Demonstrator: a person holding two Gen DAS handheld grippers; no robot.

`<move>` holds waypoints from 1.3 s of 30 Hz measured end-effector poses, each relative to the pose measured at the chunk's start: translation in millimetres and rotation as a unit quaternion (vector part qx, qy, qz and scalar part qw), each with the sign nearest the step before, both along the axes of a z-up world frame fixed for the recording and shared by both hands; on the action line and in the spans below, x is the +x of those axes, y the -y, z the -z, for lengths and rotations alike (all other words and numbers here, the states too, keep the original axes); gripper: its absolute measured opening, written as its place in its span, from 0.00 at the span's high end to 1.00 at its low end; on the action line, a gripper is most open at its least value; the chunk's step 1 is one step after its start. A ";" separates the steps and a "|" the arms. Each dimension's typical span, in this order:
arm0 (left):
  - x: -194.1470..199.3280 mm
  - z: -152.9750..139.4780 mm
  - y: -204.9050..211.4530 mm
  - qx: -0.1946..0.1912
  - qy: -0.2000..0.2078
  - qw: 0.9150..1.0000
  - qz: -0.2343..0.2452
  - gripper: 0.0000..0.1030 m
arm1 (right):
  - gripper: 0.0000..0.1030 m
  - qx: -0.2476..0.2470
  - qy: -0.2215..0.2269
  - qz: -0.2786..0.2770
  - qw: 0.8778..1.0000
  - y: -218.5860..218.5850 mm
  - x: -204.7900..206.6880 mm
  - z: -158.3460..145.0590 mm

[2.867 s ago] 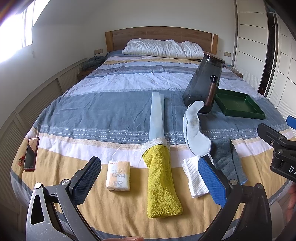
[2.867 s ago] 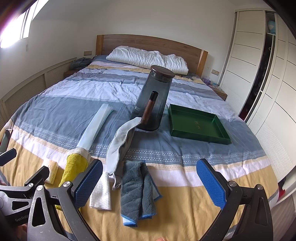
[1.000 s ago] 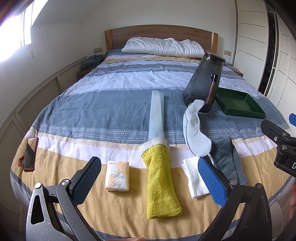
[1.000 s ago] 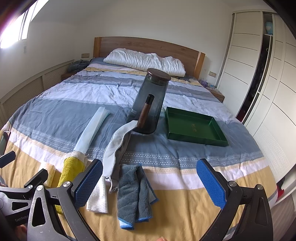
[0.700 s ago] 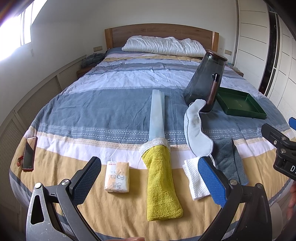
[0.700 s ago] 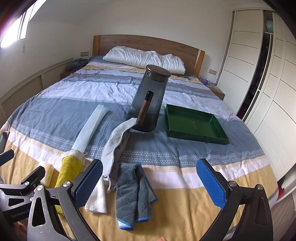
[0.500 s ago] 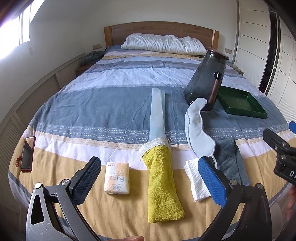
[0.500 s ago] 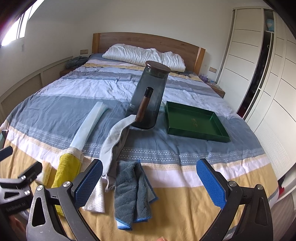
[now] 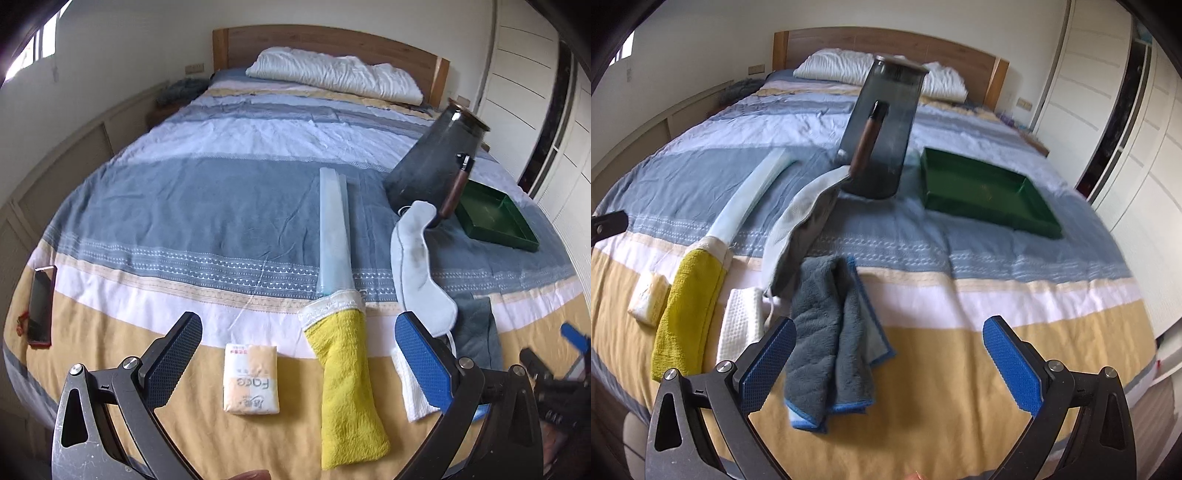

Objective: Organize soft objects
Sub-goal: 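Grasp the clear plastic bag with the left tool while the right tool grasps the grey towel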

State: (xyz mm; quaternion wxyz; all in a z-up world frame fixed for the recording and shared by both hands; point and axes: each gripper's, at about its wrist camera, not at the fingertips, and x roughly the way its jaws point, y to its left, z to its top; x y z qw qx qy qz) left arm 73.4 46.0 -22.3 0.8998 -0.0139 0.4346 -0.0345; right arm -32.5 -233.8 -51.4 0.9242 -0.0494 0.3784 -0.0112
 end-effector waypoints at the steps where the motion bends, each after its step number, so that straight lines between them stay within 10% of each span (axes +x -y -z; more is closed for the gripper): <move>1: 5.7 1.7 1.4 0.001 -0.005 1.000 0.002 0.01 | 0.00 0.003 -0.002 -0.008 1.000 -1.0 2.6 0.5; 39: 189.5 111.1 73.4 0.083 -0.190 0.978 0.021 0.01 | 0.11 0.065 -0.156 -0.114 0.979 3.5 99.4 97.7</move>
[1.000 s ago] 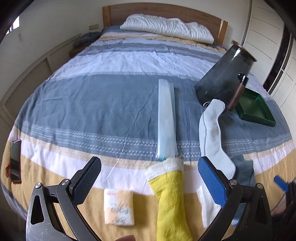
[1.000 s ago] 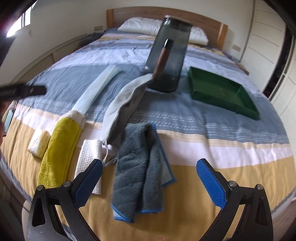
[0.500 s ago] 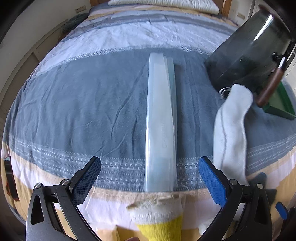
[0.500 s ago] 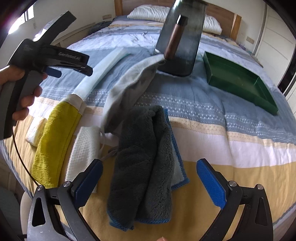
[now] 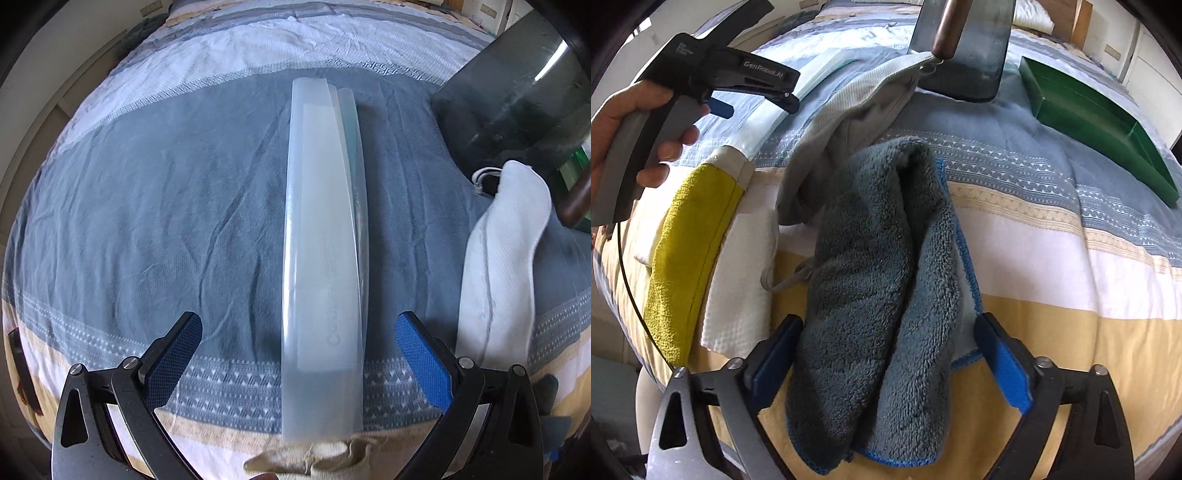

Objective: Organize soft objects
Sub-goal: 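Grasp the clear plastic bag with the left tool while the right tool grasps the grey towel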

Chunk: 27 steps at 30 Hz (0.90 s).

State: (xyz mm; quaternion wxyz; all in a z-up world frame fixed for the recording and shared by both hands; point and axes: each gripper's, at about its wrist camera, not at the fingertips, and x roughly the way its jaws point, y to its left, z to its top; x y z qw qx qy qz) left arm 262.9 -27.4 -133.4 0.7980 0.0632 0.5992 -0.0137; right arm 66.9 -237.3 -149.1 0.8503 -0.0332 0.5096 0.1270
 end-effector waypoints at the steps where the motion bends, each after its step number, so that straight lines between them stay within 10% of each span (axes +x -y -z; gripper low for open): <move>1: 2.1 2.0 -0.1 0.000 -0.003 1.000 -0.002 0.01 | 0.12 0.000 -0.001 -0.001 1.000 -0.7 1.3 0.8; 27: 36.7 33.6 10.5 0.001 -0.030 0.999 -0.011 0.01 | 0.37 -0.016 0.000 -0.033 0.999 -10.4 -4.8 9.2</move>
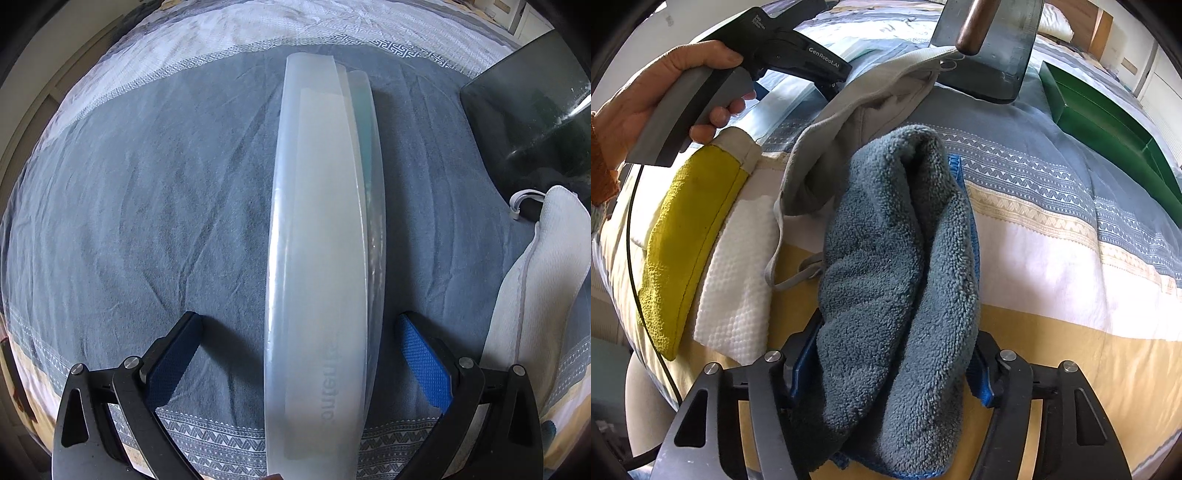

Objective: Organize soft objects
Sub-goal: 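Grasp the clear plastic bag with the left tool while the right tool grasps the grey towel, then lift the bag and grey towel and carry both over the green tray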

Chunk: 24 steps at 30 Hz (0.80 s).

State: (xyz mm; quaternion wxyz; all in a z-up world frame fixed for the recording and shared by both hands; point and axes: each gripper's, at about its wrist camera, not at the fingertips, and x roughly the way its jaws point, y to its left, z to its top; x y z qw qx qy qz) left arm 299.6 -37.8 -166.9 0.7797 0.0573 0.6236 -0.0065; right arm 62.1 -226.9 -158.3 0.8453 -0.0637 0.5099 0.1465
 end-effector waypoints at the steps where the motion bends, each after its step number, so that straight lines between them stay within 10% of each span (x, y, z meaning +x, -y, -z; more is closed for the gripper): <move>1: -0.2 0.5 0.4 0.001 0.000 1.000 0.000 0.01 | 0.37 -0.001 0.001 -0.001 1.000 -0.1 -0.1 -0.5; 7: 10.2 6.9 0.5 -0.004 -0.006 1.000 0.005 0.08 | 0.50 0.001 0.002 -0.010 1.000 -0.3 -1.3 -3.6; 15: 11.4 -1.3 14.0 -0.029 0.000 0.999 0.027 0.61 | 0.66 0.004 0.011 -0.021 1.000 1.9 -8.1 -8.1; 24: 10.7 -6.9 11.7 -0.039 0.008 0.998 0.038 0.88 | 0.71 0.006 0.019 -0.024 1.000 5.7 -10.4 -9.4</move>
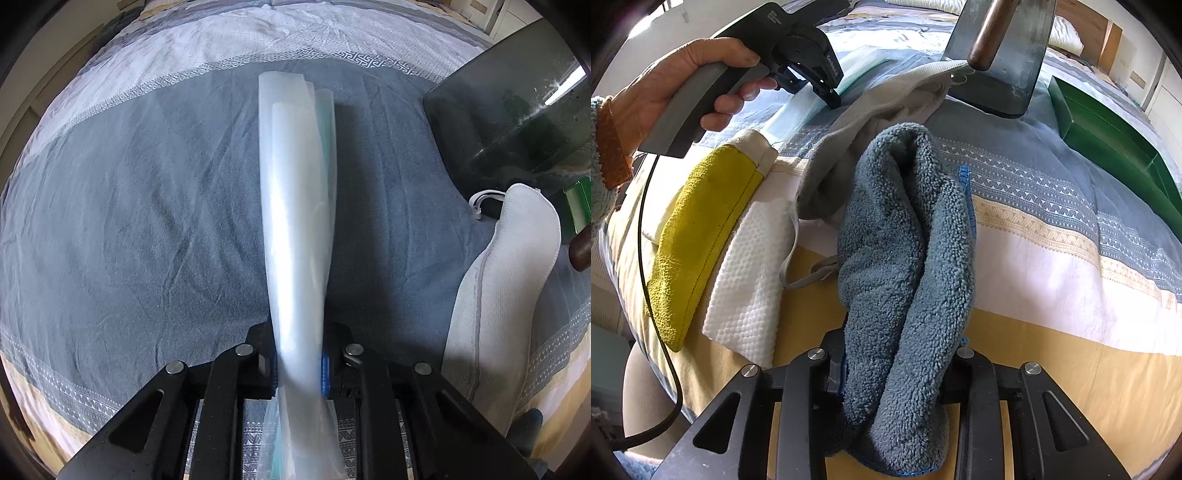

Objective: Organize soft objects
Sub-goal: 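Lift the bag and grey towel and carry both over the green tray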

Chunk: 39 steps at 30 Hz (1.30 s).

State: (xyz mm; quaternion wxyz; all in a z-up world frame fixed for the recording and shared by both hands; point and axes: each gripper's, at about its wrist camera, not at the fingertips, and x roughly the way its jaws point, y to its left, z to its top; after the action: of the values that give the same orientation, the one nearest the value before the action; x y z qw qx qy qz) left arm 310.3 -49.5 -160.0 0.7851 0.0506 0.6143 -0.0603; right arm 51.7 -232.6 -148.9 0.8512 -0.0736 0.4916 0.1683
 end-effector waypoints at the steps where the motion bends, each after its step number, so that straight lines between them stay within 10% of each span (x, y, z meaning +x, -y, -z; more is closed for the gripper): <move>1: 0.5 0.6 -0.1 0.000 -0.001 1.000 0.000 0.88 | 0.71 0.001 0.000 0.000 1.000 0.0 0.7 0.1; 22: 10.3 14.2 -4.6 -0.007 -0.019 1.000 0.009 0.84 | 0.78 0.019 0.030 0.007 0.999 9.8 -5.5 -15.6; 39: -46.6 -76.6 -8.0 -0.019 0.130 0.991 -0.011 0.87 | 0.78 0.035 0.103 0.036 0.993 35.1 -17.1 -68.2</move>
State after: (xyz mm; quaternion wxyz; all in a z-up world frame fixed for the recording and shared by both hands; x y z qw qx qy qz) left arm 263.7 -41.6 -83.4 0.8600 0.0360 0.5059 -0.0564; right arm 34.6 -267.8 -80.7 0.9050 -0.0427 0.3971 0.1466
